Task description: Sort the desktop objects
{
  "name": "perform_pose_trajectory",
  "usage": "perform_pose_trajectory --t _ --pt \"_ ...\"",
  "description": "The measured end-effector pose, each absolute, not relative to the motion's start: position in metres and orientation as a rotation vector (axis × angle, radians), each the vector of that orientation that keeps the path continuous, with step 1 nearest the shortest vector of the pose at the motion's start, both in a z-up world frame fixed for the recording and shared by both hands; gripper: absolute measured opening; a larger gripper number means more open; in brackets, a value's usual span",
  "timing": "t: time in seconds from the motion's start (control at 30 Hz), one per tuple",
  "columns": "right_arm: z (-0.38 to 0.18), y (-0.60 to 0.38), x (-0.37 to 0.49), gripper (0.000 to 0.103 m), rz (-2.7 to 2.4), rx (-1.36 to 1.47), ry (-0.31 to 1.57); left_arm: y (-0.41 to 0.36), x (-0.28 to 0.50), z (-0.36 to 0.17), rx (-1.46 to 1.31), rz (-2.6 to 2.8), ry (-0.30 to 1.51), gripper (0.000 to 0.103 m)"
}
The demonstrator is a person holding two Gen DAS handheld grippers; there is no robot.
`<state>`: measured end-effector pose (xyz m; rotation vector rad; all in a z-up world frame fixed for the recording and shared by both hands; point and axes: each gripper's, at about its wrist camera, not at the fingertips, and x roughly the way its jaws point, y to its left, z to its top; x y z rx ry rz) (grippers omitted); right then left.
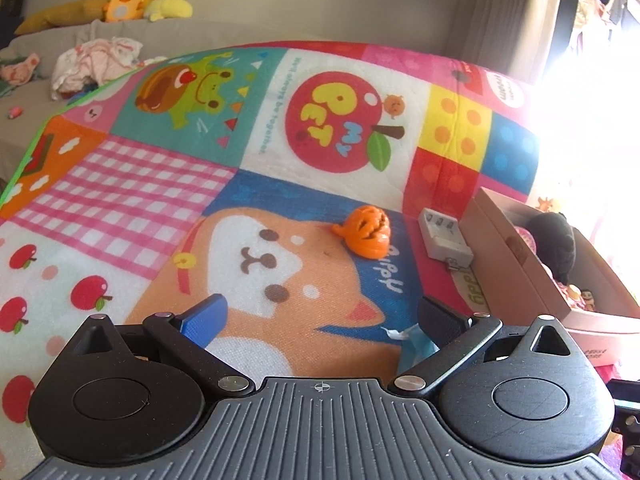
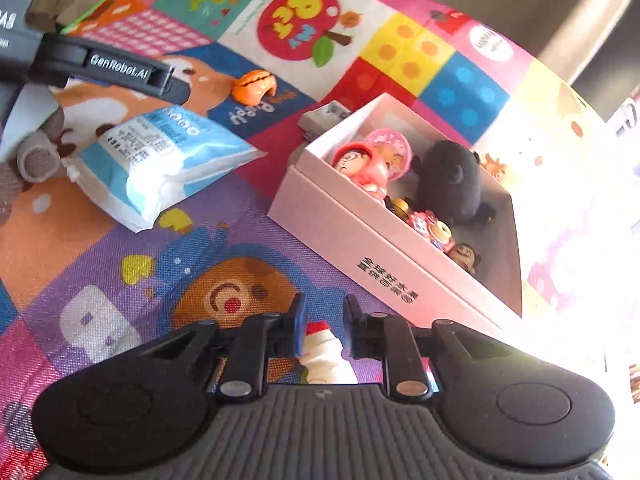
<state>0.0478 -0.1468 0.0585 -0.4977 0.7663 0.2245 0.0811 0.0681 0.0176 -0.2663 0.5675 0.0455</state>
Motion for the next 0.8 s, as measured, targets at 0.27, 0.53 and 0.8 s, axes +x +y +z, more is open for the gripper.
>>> perform_pose_trajectory --t 0.27,0.53,0.8 --pt "0.048 -0.206 0.021 0.088 0.17 -0.27 0.748 0.03 0.063 0.021 -0.17 -0.125 0.614 0.103" --pt "0.033 -0.239 0.0 0.098 0.143 -0.118 0.744 -0.036 0.042 0.013 0.099 -0.217 0.628 0.103" --pt "0.022 -0.259 -0.015 0.103 0.137 -0.037 0.749 -0.059 0.023 0.018 0.113 -0.296 0.643 0.102"
